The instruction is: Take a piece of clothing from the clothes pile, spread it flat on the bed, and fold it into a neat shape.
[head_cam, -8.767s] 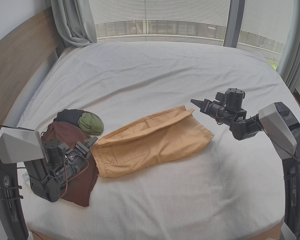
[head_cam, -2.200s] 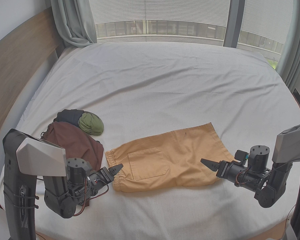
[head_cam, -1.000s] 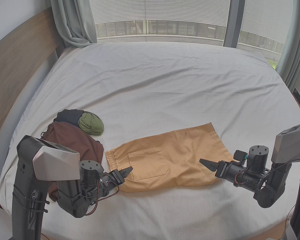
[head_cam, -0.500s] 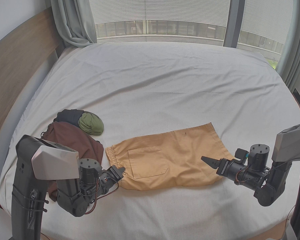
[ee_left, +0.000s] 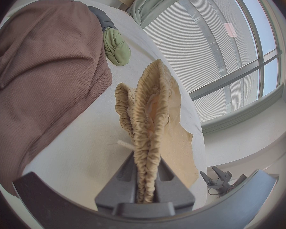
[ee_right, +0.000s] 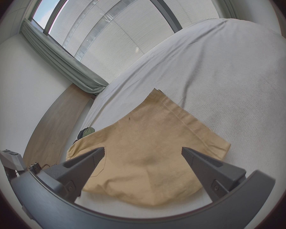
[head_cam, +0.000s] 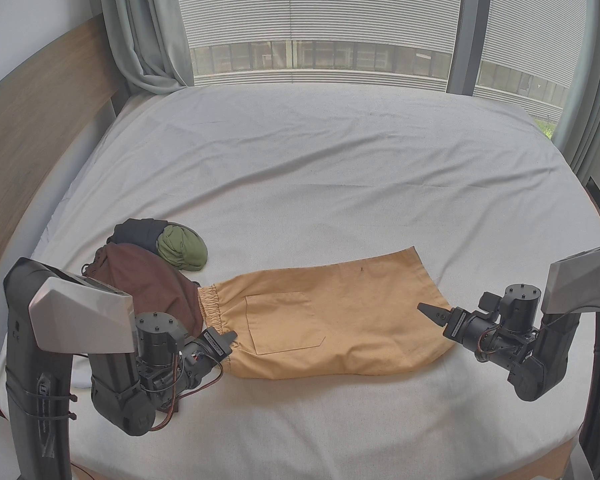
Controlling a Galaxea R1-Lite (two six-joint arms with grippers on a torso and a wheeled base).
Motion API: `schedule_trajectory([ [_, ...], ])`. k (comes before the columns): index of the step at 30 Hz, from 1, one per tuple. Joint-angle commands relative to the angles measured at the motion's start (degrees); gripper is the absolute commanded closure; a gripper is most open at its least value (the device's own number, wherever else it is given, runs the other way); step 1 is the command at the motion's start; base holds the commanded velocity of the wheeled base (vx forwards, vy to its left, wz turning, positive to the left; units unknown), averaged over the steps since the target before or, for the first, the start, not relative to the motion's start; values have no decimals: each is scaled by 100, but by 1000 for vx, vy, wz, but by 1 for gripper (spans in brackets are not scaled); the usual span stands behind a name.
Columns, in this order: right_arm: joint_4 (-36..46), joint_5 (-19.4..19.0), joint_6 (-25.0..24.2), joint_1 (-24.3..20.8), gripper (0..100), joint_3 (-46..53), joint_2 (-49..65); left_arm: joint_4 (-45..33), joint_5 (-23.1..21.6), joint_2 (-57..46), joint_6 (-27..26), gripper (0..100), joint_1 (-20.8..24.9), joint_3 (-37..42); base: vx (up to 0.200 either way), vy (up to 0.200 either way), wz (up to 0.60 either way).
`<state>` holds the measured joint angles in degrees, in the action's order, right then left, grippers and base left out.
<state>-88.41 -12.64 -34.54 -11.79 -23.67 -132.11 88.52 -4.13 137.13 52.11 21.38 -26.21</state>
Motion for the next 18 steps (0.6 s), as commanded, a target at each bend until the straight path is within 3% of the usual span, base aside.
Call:
schedule_trajectory([
  [1,-1,-19,-1,54,0,-32,-122,-10,-105,-327,-79,100,-20,301,0,0,0],
  [12,-1,-28,-1,54,0,-14,-148,-10,-307,-635,-852,100,-442,793,0,0,0],
  [18,-10,-28,-1,36,0,3,-140,-10,-413,-820,-878,100,-609,1013,0,0,0],
])
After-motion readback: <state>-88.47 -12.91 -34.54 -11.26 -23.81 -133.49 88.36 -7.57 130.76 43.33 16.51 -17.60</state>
